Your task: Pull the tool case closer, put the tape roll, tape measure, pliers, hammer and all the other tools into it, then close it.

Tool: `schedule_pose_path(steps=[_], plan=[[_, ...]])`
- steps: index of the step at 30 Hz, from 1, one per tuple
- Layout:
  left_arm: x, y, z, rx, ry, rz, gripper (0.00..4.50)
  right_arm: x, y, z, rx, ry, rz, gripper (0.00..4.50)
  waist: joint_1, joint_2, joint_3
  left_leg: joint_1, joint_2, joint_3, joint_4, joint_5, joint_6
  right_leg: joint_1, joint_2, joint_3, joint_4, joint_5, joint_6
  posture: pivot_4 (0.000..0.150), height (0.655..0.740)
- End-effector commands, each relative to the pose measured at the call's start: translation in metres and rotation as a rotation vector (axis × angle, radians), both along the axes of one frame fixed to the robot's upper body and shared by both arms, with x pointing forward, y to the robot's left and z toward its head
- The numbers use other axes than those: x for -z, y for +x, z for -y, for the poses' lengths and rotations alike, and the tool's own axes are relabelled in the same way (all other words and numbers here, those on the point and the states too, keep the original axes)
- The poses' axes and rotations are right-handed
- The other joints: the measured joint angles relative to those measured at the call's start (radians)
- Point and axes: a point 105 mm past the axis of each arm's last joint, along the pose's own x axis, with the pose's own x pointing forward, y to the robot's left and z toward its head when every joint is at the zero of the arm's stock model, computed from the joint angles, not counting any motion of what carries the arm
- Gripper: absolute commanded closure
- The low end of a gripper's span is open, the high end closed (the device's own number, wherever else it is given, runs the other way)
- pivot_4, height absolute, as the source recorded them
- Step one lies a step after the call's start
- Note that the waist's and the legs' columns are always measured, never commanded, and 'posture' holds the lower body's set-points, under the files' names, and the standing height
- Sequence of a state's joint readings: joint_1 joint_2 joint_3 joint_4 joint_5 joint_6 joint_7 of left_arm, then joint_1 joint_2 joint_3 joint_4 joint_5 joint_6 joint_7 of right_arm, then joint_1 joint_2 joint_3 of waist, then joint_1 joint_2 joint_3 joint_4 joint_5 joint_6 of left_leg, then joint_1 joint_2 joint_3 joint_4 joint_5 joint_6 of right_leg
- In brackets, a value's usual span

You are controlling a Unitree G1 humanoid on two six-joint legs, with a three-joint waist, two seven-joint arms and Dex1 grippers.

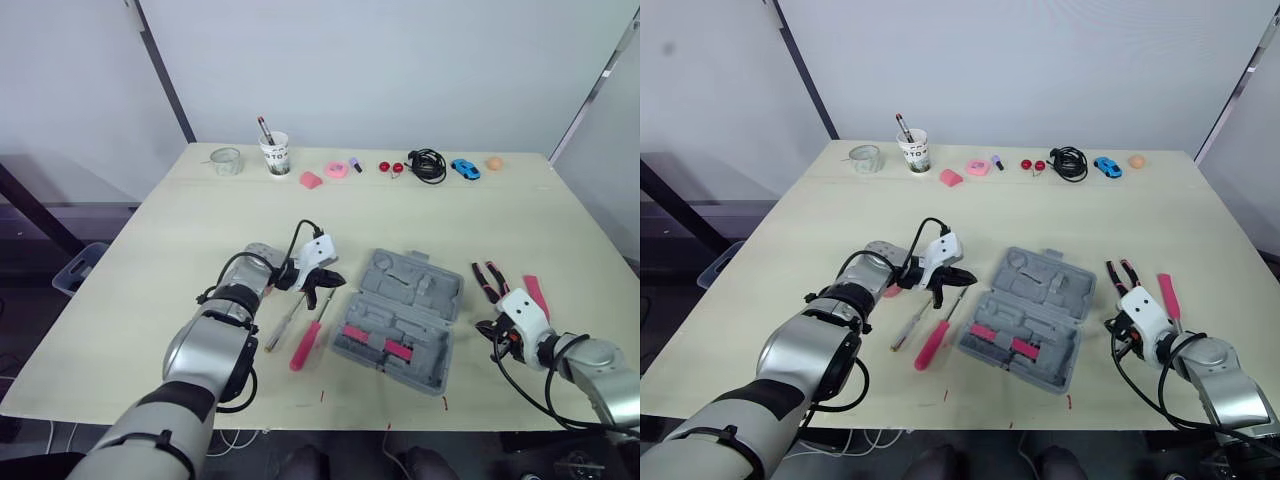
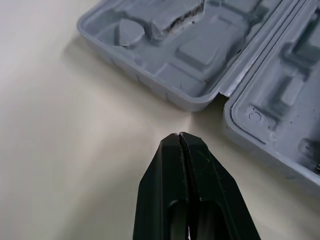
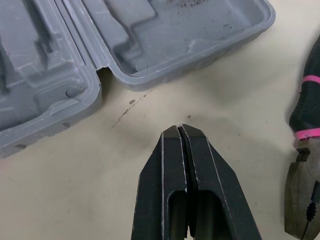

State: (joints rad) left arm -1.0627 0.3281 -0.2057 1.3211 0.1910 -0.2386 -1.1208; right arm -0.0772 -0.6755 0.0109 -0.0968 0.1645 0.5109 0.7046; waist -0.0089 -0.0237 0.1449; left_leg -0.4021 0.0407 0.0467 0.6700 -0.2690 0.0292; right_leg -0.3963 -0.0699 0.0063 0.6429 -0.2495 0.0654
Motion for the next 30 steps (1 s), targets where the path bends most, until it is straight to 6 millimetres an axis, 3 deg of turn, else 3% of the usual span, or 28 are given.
schedule_pose_path(steps=[1, 15, 30], plan=[[-0.009, 0.006, 0.008, 0.012, 0.028, 0.044, 4.44, -0.002, 0.005, -0.007, -0.020, -0.006, 0.013, 4.50, 0.000, 0.000, 0.000, 0.000, 0.000, 0.000, 0.000, 0.000, 0.000, 0.000, 0.000, 0.000, 0.000, 0.000, 0.000, 0.150, 0.7400], [0.000, 0.006, 0.022, 0.001, 0.049, 0.029, 4.44, 0.003, 0.010, -0.032, -0.071, 0.021, 0.005, 4.50, -0.001, 0.000, 0.000, 0.000, 0.000, 0.000, 0.000, 0.000, 0.000, 0.000, 0.000, 0.000, 0.000, 0.000, 0.000, 0.150, 0.7400], [0.008, 0.002, 0.027, 0.018, 0.067, 0.016, 4.44, 0.005, 0.008, -0.038, -0.082, 0.028, 0.004, 4.50, -0.001, 0.000, 0.000, 0.000, 0.000, 0.000, 0.000, 0.000, 0.000, 0.000, 0.000, 0.000, 0.001, 0.000, 0.000, 0.150, 0.7400]])
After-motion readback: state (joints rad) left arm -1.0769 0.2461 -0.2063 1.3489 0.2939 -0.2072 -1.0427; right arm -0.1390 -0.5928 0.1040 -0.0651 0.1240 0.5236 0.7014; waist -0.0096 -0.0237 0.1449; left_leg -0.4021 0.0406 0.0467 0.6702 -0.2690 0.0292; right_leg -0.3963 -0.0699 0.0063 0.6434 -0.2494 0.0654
